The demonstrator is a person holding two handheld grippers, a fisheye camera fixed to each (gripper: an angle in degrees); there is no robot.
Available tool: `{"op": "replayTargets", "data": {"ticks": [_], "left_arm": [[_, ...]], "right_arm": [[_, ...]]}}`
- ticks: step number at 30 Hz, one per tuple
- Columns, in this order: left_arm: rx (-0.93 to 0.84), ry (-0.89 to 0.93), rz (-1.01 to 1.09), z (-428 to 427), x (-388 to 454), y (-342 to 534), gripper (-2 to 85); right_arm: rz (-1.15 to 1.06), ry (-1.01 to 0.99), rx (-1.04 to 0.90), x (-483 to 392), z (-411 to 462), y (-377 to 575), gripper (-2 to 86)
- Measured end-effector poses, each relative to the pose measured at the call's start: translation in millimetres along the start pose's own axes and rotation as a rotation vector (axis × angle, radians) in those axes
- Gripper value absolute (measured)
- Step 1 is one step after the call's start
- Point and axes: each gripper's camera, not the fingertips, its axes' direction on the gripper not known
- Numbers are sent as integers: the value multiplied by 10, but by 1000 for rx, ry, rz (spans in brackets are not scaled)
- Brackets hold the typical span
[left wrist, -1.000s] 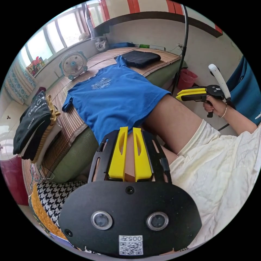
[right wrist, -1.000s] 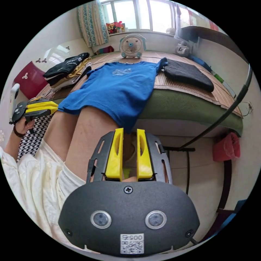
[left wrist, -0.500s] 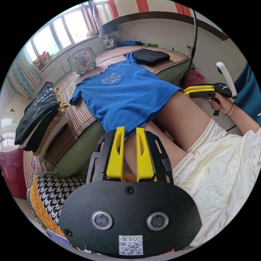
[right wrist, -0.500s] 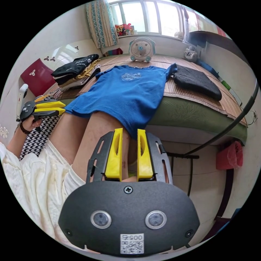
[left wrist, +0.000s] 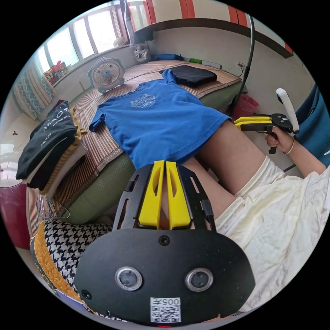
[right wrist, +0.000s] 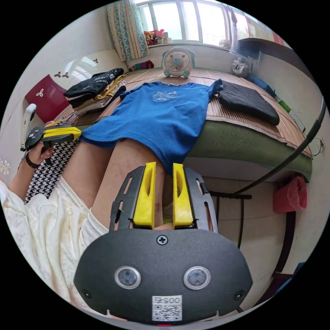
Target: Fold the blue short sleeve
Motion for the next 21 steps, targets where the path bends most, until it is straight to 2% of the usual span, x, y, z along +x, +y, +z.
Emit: {"op": "replayTargets", "data": {"ticks": [11,16,21], "left_arm": [[9,-15,65,-224,29,106,12],[-82,-1,56,5,49,151,40],[-37,-28,66,-122,60,176,76]], "right_arm": [[3,-1,-2,47,10,5,71],[2,-4,-6,67,7,4,71],[-6,9,-17,68,-1,8,72]]}}
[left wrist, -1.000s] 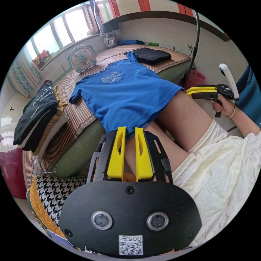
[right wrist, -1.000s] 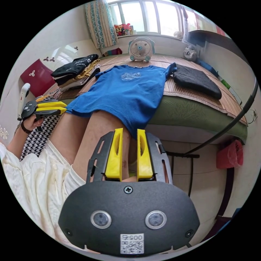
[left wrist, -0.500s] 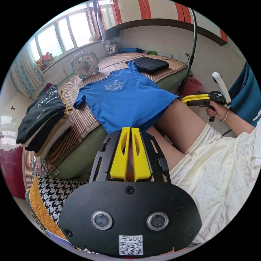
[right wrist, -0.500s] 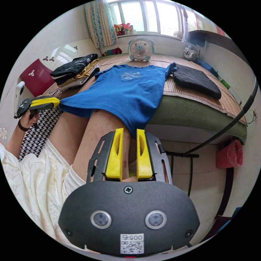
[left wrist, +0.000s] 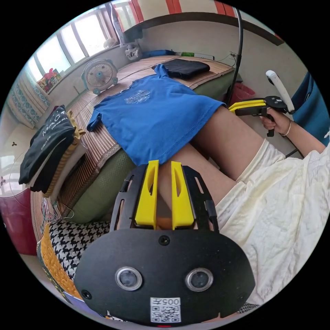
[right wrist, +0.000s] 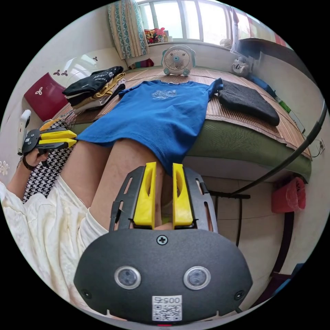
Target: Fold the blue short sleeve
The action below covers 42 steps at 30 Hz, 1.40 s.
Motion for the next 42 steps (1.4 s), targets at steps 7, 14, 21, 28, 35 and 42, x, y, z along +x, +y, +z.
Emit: {"op": "replayTargets", "data": {"ticks": [7,14,21,28,35,42], "left_arm": [[-23,46,-16,111,-100,16,74],[25,128,-103,66,-273,160,40],[120,75,-123,-267,-314,261,24],[288,40,-191,-783,-499,283,18],[364,-20,-185,-1109,-560,246,16],[400,-52,-172,-1306,-531,242,16]], "right_arm": [[-1,-1,0,-29,-17,9,72],[14,-27,11,7,-126,95,69],[-31,-36,54,-188,-328,56,88],[-110,5,93,-608,-331,-125,107],[-142,-24,104,-893,-341,-247,117],[-165,91,99,-1278,-270,-313,122]]}}
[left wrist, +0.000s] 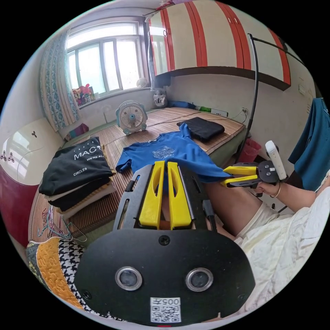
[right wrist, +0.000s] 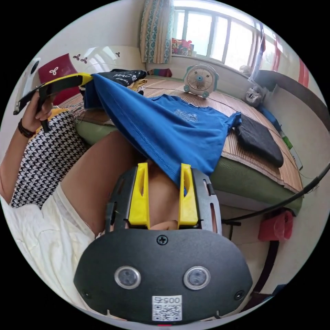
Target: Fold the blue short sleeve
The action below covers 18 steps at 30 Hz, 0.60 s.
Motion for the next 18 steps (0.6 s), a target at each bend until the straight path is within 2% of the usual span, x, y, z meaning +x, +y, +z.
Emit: {"op": "replayTargets", "data": {"ticks": [8,12,18], "left_arm": [[11,-24,-5,-134,-20,27,14],[14,-31,-7,-170,-33,28,13],[0,-43,-7,-150,-21,35,11]], "right_arm": [[299,15,-2,352,-128,66,88],[347,100,-87,424,-34,158,46],[327,41,-110,417,11,313,-3]]}}
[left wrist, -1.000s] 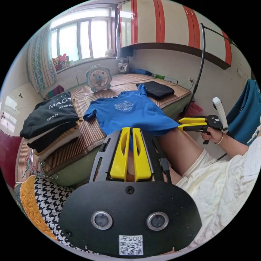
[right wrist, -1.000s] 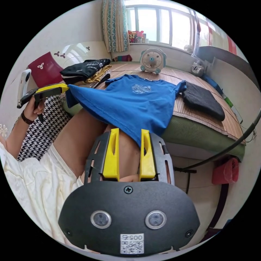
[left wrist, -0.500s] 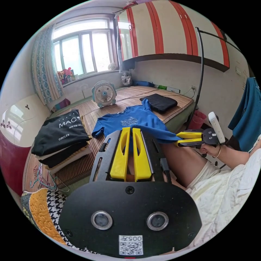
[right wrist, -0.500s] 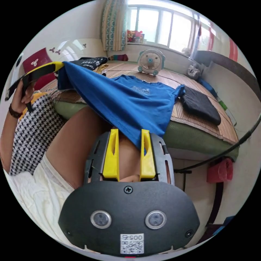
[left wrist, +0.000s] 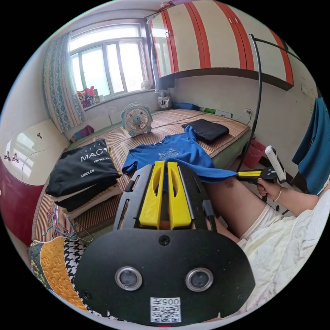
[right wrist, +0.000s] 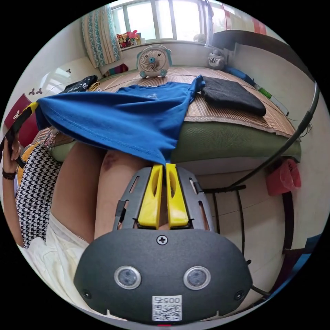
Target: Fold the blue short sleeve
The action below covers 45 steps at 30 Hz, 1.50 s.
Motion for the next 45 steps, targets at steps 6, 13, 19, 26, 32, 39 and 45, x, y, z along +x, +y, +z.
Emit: {"op": "replayTargets", "data": {"ticks": [6,13,19,26,32,39,45], "left_arm": [[-25,-17,30,28,23,-29,11],[-153,80,229,59,164,20,15],[-273,246,358,79,362,107,17],[-479,469,408,365,634,341,7],[-448,390,332,367,396,212,6],[-377,337,27,647,15,227,96],[-503,298,-57,959,57,452,113]], "right_arm": [[-2,35,-2,32,-179,-18,-14],[-74,163,106,196,-1058,34,-15],[-107,195,54,502,-1419,212,-15],[-75,144,-257,743,-751,555,9],[-88,119,-178,705,-869,366,36],[-185,41,4,265,-1111,-79,42],[-257,-34,46,30,-1068,-106,38]]}}
